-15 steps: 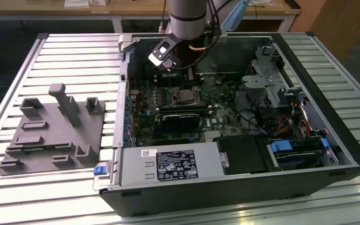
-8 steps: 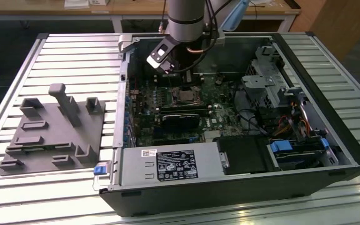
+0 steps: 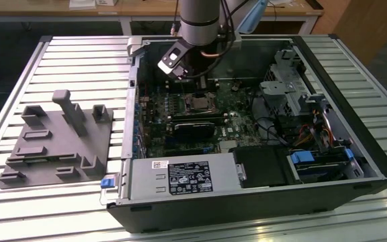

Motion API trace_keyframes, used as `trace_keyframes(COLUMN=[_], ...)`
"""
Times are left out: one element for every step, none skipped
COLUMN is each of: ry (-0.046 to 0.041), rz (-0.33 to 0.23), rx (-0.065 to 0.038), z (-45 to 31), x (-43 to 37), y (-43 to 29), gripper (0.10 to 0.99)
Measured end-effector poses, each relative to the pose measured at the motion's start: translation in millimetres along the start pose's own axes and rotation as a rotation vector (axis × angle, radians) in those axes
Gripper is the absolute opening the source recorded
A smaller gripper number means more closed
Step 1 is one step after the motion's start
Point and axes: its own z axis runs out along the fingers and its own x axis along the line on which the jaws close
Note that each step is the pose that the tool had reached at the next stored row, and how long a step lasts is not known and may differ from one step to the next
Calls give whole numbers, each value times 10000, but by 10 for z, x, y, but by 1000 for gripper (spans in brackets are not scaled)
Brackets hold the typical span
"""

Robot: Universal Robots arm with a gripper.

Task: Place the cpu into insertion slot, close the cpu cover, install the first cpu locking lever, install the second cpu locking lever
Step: 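Close the cpu cover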

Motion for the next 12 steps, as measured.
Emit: trace_keyframes(ry=[0, 1, 0, 0, 2, 4, 6, 10, 13, 16, 20, 25], rz=[-155, -337, -506, -682, -862, -1043, -1222, -1418, -1599, -1778, -1960, -2139], rx=[1, 2, 4, 5, 7, 8, 10, 11, 12, 13, 14, 15], z=[0, 1, 1, 2, 2, 3, 3, 3, 4, 4, 5, 5], x=[0, 0, 0, 0, 0, 0, 0, 0, 0, 0, 0, 0], y=[0, -1, 0, 0, 0, 0, -1, -1, -1, -1, -1, -1], gripper=[106, 106, 106, 106, 106, 106, 106, 106, 106, 106, 106, 106])
